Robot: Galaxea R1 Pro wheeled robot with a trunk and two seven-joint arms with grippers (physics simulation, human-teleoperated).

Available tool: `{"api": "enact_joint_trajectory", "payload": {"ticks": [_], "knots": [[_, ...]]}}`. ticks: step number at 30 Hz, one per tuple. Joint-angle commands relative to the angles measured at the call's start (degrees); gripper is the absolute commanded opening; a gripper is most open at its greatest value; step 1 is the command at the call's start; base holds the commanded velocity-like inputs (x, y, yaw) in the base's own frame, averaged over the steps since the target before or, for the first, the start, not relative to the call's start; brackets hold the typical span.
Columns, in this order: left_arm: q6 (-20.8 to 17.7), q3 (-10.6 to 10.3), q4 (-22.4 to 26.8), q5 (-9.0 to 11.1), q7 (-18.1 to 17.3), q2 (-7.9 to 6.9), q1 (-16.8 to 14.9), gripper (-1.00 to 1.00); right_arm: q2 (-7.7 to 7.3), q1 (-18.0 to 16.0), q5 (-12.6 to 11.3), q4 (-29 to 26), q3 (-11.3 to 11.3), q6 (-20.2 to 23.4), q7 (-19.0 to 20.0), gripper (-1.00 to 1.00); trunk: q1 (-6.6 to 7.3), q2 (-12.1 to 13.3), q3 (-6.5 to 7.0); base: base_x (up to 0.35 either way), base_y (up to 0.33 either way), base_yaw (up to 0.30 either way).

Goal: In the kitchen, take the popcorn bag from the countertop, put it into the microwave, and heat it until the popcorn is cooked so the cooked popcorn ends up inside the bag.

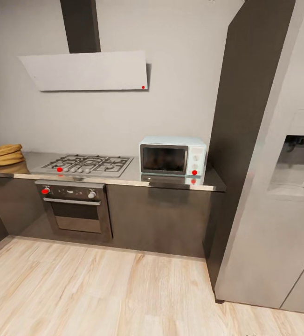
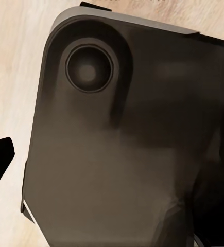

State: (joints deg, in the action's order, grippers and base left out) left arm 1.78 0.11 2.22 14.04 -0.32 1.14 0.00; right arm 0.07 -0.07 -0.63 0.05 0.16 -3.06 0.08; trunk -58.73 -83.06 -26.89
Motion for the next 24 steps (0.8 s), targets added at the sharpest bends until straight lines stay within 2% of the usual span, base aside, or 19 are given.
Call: {"api": "enact_joint_trajectory", "payload": {"ticks": [1, 6, 24], "knots": [[0.1, -0.1, 0.0, 0.4, 0.0, 0.01, 0.0, 1.0, 0.01, 0.0, -0.1, 0.0, 0.0, -0.2, 0.0, 1.0, 0.0, 0.0, -0.04, 0.0, 0.0, -0.196], [0.1, -0.4, 0.0, 0.3, -0.1, 0.01, 0.0, 1.0, 0.02, 0.0, -0.1, 0.0, 0.0, -0.2, 0.0, 1.0, 0.0, 0.0, -0.04, 0.111, 0.0, -0.168], [0.1, -0.4, 0.0, 0.2, -0.1, 0.01, 0.0, 1.0, -0.07, 0.0, -0.1, 0.0, 0.0, -0.2, 0.0, 1.0, 0.0, 0.0, -0.04, 0.305, 0.0, -0.081]]}}
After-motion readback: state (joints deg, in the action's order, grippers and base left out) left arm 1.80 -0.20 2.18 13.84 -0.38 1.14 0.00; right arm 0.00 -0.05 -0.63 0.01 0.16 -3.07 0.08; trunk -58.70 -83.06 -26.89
